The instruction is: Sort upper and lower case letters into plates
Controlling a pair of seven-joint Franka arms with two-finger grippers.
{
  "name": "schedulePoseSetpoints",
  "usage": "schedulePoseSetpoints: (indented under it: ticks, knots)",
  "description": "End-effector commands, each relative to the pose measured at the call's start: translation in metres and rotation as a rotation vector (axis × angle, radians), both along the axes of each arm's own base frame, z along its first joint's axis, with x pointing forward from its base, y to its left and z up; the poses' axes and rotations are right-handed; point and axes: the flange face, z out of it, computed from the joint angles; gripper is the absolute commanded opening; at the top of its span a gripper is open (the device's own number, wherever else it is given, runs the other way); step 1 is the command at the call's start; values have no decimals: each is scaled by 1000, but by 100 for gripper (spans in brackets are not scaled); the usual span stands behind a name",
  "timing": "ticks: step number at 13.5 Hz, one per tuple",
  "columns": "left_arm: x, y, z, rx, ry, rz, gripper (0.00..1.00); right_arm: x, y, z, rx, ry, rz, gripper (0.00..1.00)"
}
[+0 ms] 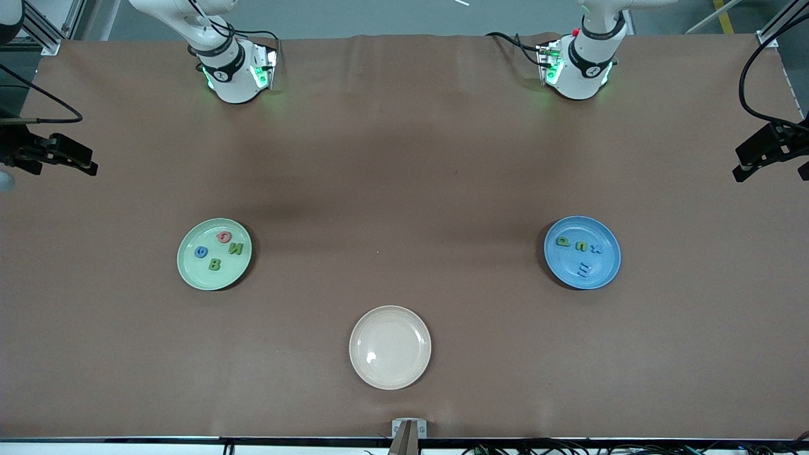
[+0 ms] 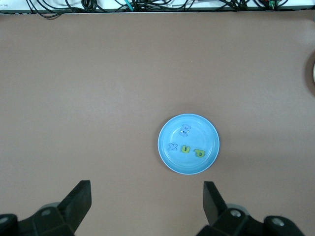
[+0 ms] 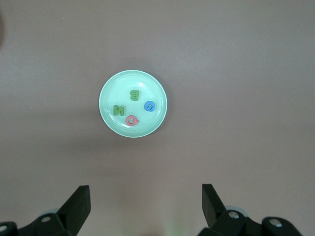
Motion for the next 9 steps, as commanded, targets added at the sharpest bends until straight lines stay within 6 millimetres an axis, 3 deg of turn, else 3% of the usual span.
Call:
schedulePoseSetpoints:
  ticks: [1,9]
  knots:
    - [-8,-1,8,-16,1,-14,100,-18,-9,6,11,-11,-14,100]
    - [-8,-1,8,-16,1,-14,100,-17,-15,10,71,-44,-38,100]
